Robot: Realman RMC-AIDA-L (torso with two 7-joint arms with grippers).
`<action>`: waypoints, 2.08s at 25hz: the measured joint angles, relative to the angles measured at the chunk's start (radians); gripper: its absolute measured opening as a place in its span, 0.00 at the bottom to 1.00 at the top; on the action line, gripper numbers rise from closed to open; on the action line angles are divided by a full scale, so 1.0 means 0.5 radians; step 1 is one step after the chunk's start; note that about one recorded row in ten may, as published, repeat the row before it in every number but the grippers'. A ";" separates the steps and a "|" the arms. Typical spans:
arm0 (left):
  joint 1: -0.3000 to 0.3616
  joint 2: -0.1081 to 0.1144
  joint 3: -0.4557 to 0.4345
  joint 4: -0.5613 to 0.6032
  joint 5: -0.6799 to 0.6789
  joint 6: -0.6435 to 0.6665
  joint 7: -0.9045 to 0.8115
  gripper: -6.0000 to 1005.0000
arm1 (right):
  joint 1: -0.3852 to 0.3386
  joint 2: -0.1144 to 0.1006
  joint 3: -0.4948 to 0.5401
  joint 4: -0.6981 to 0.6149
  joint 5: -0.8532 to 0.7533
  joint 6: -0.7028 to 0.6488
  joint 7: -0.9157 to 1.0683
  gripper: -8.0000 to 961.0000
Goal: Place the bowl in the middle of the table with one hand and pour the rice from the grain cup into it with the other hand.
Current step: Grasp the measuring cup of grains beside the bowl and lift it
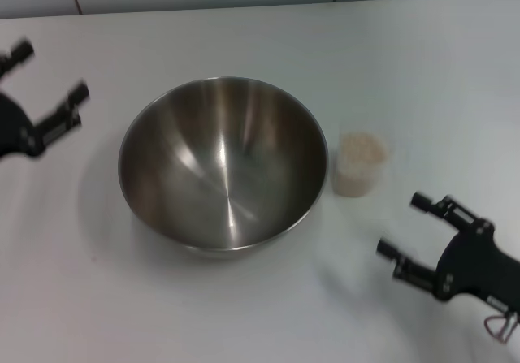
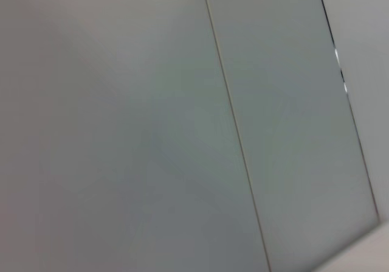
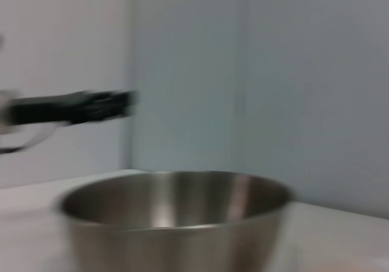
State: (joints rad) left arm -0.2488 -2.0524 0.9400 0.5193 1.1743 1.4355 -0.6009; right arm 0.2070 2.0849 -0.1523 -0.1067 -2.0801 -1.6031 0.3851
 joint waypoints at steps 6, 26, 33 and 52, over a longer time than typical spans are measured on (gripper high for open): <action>0.116 0.004 -0.002 -0.111 0.109 -0.006 0.044 0.84 | -0.015 0.000 0.350 0.173 0.001 0.200 -0.218 0.87; 0.203 0.017 -0.002 -0.184 0.433 -0.034 0.078 0.84 | 0.098 0.003 0.715 0.367 0.000 0.548 -0.391 0.87; 0.201 0.015 0.012 -0.186 0.444 -0.034 0.074 0.84 | 0.151 0.003 0.755 0.375 0.000 0.623 -0.392 0.87; 0.188 0.012 0.014 -0.186 0.504 -0.036 0.051 0.84 | 0.245 0.003 0.779 0.397 0.000 0.701 -0.394 0.87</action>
State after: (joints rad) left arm -0.1546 -2.0465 0.9472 0.4264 1.4264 1.4177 -0.5755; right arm 0.3294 2.0862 0.2370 0.0918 -2.0800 -1.2526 0.1881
